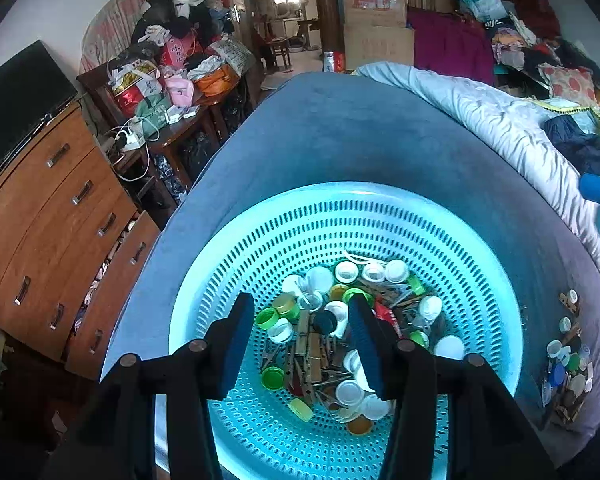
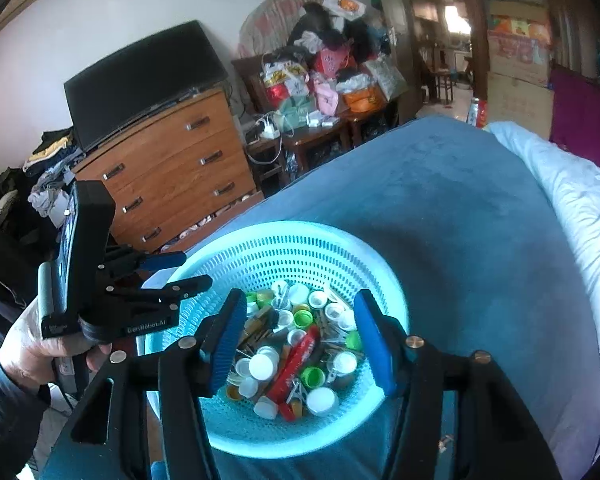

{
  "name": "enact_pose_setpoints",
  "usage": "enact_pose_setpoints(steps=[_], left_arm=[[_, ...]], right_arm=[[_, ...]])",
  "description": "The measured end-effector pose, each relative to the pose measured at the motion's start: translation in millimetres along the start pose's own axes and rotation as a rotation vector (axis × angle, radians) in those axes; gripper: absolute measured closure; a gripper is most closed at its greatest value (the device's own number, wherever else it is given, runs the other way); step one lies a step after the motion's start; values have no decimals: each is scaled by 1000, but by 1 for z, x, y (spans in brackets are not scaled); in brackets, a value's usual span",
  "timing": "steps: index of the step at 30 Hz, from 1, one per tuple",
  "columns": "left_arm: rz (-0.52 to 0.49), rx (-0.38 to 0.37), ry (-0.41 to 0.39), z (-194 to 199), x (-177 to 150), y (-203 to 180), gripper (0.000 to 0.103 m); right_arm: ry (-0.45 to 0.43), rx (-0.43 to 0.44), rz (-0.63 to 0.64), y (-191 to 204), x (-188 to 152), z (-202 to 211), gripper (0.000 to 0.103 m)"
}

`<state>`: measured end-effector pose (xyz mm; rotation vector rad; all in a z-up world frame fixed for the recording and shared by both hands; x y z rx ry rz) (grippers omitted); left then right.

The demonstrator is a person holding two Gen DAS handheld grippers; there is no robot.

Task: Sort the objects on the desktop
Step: 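Open both tools to drop the clothespin and clip into the basket, then move both tools back toward the remaining pile of caps and clips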

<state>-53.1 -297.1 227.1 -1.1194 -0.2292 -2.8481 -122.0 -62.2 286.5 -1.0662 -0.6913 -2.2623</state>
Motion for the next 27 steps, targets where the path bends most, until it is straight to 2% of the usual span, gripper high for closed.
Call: enact_pose_setpoints(steps=[2, 5, 9, 12, 15, 17, 20, 22, 27], left_arm=[[-11, -24, -24, 9, -3, -10, 53], [-62, -88, -63, 26, -15, -42, 50], [-123, -245, -85, 43, -41, -104, 47], [-149, -344, -58, 44, -61, -152, 47], [-187, -429, -20, 36, -81, -203, 47], [-225, -444, 15, 26, -92, -234, 47], [-272, -496, 16, 4, -99, -275, 47], [-285, -486, 4, -16, -97, -293, 47], [-315, -489, -28, -63, -88, -313, 47]], right_arm=[[-35, -30, -9, -11, -18, 26, 41], [-70, -118, -41, -37, -68, 73, 36], [-46, -296, -186, -92, -160, 137, 34], [4, -395, -314, -128, -235, 181, 33], [4, -445, -408, -145, -288, 217, 34], [-28, -490, -438, -151, -309, 236, 33], [-109, -540, -500, -160, -335, 259, 33], [-143, -552, -530, -168, -346, 268, 33], [-128, -562, -562, -189, -362, 271, 33]])
Point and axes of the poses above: each gripper's, at about its wrist camera, not at the fingertips, and z roughly against the way its jaws point, y to its left, x to its top, the point moved 1 cm from there along -z, roughly the way its jaws point, and after that the axes turned 5 degrees about -y, right-handed, at the moved point
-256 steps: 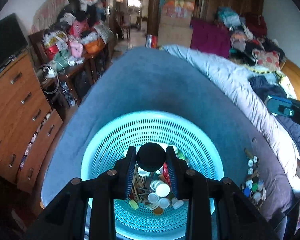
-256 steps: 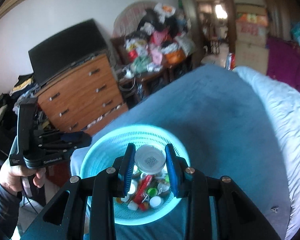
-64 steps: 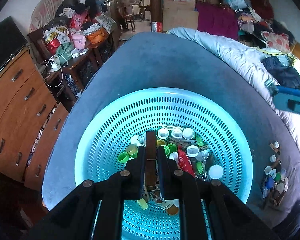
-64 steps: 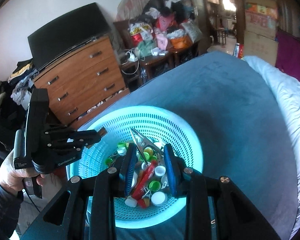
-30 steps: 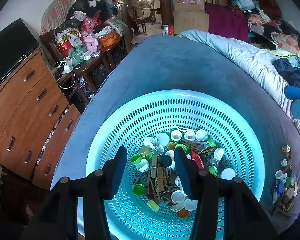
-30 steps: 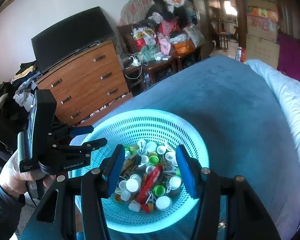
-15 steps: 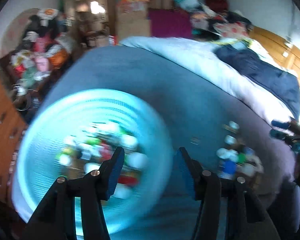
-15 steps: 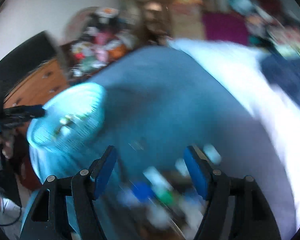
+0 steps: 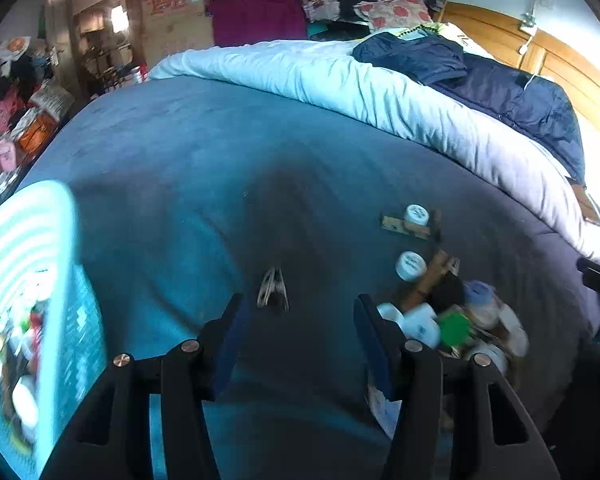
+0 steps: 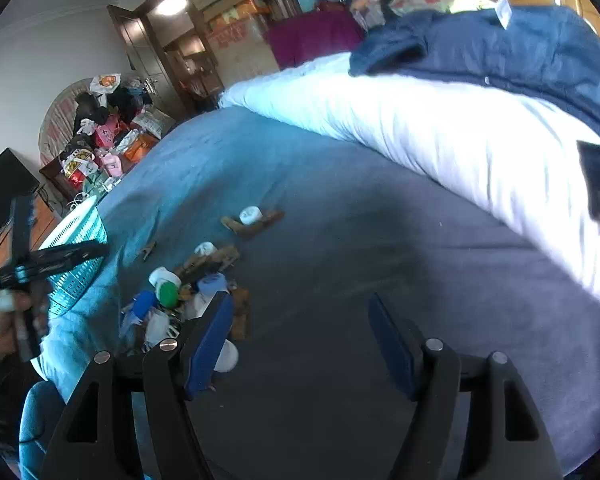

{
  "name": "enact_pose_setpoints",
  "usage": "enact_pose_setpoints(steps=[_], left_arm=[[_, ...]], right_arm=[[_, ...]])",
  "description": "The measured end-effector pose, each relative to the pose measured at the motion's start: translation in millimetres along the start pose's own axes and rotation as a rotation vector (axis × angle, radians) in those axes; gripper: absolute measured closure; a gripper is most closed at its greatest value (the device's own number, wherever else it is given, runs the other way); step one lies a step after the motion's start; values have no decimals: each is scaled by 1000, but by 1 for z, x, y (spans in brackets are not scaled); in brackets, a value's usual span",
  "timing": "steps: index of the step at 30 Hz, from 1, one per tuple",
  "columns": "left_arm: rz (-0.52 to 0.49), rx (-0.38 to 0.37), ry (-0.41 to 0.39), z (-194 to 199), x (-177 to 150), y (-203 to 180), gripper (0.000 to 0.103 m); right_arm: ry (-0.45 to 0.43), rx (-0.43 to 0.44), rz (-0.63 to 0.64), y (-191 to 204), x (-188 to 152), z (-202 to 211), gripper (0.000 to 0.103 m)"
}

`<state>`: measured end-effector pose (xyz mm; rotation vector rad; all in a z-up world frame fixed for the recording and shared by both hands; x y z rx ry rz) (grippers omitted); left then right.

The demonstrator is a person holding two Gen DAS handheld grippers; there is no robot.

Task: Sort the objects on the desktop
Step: 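Move both tools back toward the remaining pile of caps and clips, then grasp a silver spring clip with the left tool while the right grasps a wooden clothespin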

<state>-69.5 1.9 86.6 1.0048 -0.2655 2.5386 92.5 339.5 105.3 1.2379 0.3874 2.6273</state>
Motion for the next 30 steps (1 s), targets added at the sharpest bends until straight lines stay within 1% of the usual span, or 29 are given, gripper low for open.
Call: enact_pose_setpoints(steps=[2, 6, 8, 10, 11, 12, 13, 15, 17, 18, 22, 24, 27, 30], left_arm=[[-5, 1, 4, -20, -1, 5, 47], [0, -9, 25, -50, -5, 13, 47], [-1, 8, 46, -62, -9, 15, 47], [10, 5, 52, -68, -12, 18, 47], [11, 15, 53, -70, -13, 19, 53], [14, 22, 50, -70, -14, 20, 71], [25, 17, 44, -69, -15, 21, 78], [29, 15, 21, -65, -18, 21, 78], [36, 7, -3, -60, -19, 23, 78], [43, 8, -7, -59, -20, 25, 78], [85, 6, 3, -65, -25, 32, 78], [89, 2, 1, -65, -26, 33, 78], [104, -11, 5, -65, -27, 37, 78], [113, -18, 8, -66, -28, 39, 78]], right_arm=[[12, 21, -38, -13, -2, -5, 33], [16, 54, -85, -18, -7, -17, 33], [28, 73, -79, -15, -6, -25, 33], [34, 88, -56, -10, -6, -31, 34], [43, 100, -48, -8, -6, -35, 37], [53, 114, -46, -5, -6, -38, 42], [61, 129, -47, -3, -6, -42, 45], [83, 160, -42, 3, -5, -53, 61], [95, 179, -41, 9, -1, -64, 69], [95, 189, -36, 14, 3, -72, 71], [121, 236, -56, 33, 23, -116, 71], [137, 227, -48, 42, 32, -139, 71], [155, 193, -37, 53, 43, -171, 71], [154, 129, -22, 55, 53, -192, 71]])
Point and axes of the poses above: each gripper's, at about its wrist camera, not at the fingertips, and z roughly against the way its jaws point, y to its left, x to its top, the point moved 1 cm from there along -z, roughly the way its jaws point, and after that the axes turned 5 degrees about -y, right-handed, at the moved point
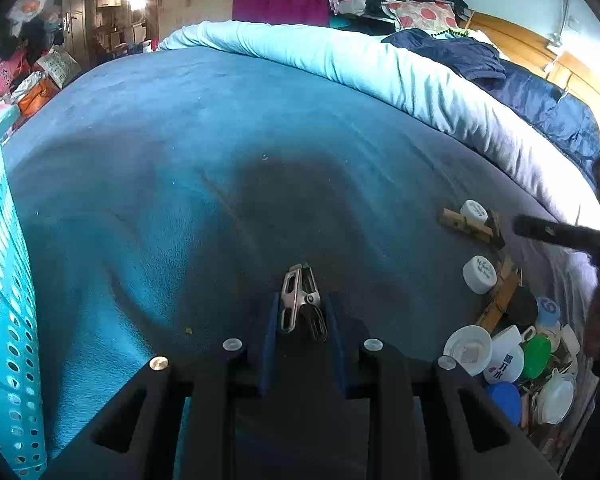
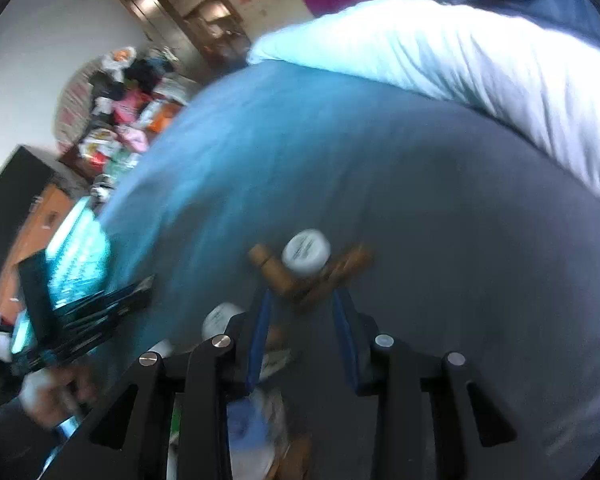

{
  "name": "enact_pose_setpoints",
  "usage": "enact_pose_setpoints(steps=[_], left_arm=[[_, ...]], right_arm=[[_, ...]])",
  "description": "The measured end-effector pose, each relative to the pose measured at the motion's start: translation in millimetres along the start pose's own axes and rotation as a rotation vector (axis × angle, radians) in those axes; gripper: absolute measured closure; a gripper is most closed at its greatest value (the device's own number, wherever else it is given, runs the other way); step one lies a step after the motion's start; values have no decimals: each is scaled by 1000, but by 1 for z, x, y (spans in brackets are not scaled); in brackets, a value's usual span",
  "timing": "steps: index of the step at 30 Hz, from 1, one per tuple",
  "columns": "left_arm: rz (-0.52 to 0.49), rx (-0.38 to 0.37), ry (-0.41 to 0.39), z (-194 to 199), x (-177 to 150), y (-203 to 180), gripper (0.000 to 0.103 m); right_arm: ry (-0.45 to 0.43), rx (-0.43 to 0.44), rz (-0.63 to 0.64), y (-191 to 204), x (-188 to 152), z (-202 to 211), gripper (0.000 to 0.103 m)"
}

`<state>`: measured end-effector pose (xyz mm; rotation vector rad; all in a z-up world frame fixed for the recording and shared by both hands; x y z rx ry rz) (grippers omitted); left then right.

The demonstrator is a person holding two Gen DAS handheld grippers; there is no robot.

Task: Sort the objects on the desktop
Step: 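Grasp a silver spring clip with the left tool while the right grasps a wooden clothespin, then carry the spring clip and clothespin over the light-blue basket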

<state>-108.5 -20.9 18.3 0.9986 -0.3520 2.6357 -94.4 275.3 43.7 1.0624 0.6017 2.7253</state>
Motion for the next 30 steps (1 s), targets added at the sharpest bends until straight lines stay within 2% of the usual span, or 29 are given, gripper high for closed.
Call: enact_pose_setpoints(steps=[6, 9, 11, 14, 18, 19, 20, 21, 22, 26, 30], left_arm=[[9, -6, 3, -4, 0, 1, 78], [12, -10, 2, -4, 0, 1, 78], [13, -11, 0, -3, 0, 2, 78], [20, -16, 4, -5, 0, 3, 78], [32, -41, 10, -6, 1, 5, 71], [25, -35, 9, -5, 1, 3, 71], [15, -17, 9, -5, 1, 2, 76], [2, 5, 6, -4, 1, -1, 77], [-11, 12, 1, -3, 1, -3, 77], [-46, 15, -11, 4, 3, -12, 77], [-37, 9, -24, 17, 6, -21, 77]], right_arm=[[55, -80, 6, -3, 5, -26, 70], [78, -107, 83, 5, 0, -25, 71], [82, -126, 124, 6, 0, -23, 74], [81, -139, 142, 6, 2, -27, 76], [81, -151, 177, 10, 1, -35, 74], [78, -139, 164, 9, 2, -32, 74], [76, -129, 149, 6, 2, -30, 78], [72, -113, 124, 2, 1, -24, 86], [65, -109, 116, 2, 1, -21, 87], [24, -88, 93, -3, -3, 6, 87], [-21, -69, 104, 2, -7, 36, 87]])
Point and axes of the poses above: each gripper's, at about its wrist camera, not at the fingertips, and z roughly against the way its jaws point, y to its left, x to its top, the point moved 1 cm from there along -z, roughly the way its jaws point, and after that the axes turned 5 degrees about -y, right-handed, at the moved point
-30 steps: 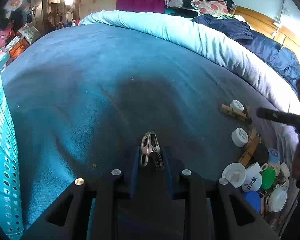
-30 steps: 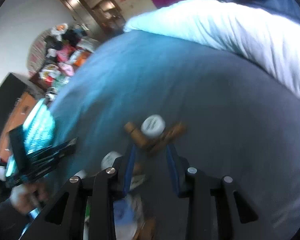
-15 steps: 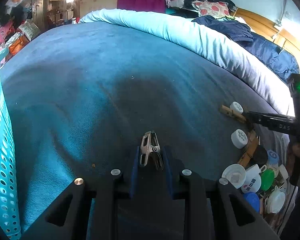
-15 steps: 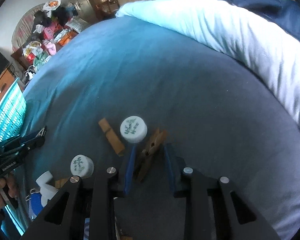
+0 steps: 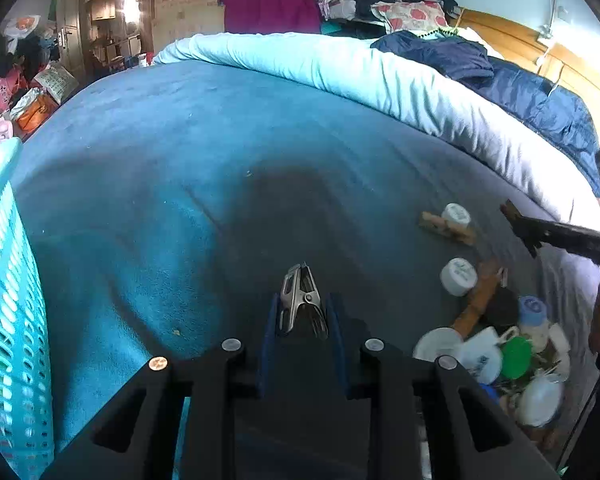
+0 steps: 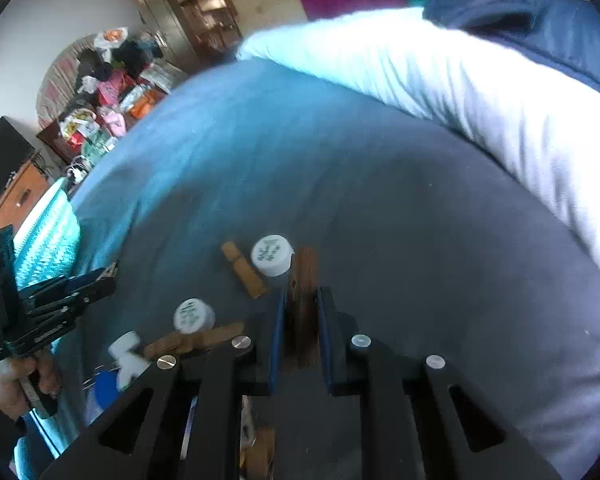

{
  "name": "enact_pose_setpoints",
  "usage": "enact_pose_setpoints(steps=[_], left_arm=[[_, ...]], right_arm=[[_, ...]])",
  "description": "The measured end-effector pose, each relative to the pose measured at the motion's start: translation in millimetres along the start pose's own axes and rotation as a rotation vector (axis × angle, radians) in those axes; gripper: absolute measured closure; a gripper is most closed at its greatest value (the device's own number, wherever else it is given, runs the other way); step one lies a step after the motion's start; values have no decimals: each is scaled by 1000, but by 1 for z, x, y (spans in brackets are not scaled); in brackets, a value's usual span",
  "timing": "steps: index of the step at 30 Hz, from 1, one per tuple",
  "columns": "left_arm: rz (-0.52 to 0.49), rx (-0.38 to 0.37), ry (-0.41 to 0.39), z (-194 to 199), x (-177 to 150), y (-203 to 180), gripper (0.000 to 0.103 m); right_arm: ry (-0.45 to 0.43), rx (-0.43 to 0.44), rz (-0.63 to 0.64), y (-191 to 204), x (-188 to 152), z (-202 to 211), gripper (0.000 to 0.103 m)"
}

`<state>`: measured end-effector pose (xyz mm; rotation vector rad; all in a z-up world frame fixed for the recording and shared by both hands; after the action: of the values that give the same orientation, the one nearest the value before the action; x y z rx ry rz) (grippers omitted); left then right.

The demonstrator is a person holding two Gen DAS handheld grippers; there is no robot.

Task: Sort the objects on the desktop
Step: 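Carry the spring clip and clothespin over the light-blue basket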

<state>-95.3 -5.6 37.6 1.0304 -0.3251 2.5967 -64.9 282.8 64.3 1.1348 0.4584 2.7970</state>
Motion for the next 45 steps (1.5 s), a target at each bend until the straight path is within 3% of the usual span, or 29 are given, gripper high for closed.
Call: enact_pose_setpoints(steps=[6, 18, 27, 34, 45], left_arm=[[5, 12, -39, 34, 6, -24, 77], [22, 29, -70, 87, 9, -46, 77], [-13, 83, -141, 136, 19, -58, 77], [34, 172, -166, 168, 26, -24, 77], [194, 293, -209, 236, 37, 72, 77]], right_arm=[[-58, 7, 23, 1, -8, 49, 87], [-99, 14, -1, -7, -16, 88, 87], [-141, 35, 30, 24, -14, 112, 87], [-179, 66, 81, 61, 6, 121, 87], [-214, 166, 216, 160, 53, 121, 87]])
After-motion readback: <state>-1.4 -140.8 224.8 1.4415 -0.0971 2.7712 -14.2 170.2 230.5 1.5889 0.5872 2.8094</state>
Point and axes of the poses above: each gripper's, at about its wrist camera, not at the fingertips, and z roughly against the way its jaws point, y to its left, x to its top, the point moved 1 cm from there along -z, roughly the way its jaws point, and after that the axes turned 5 degrees about -y, right-handed, at the moved point
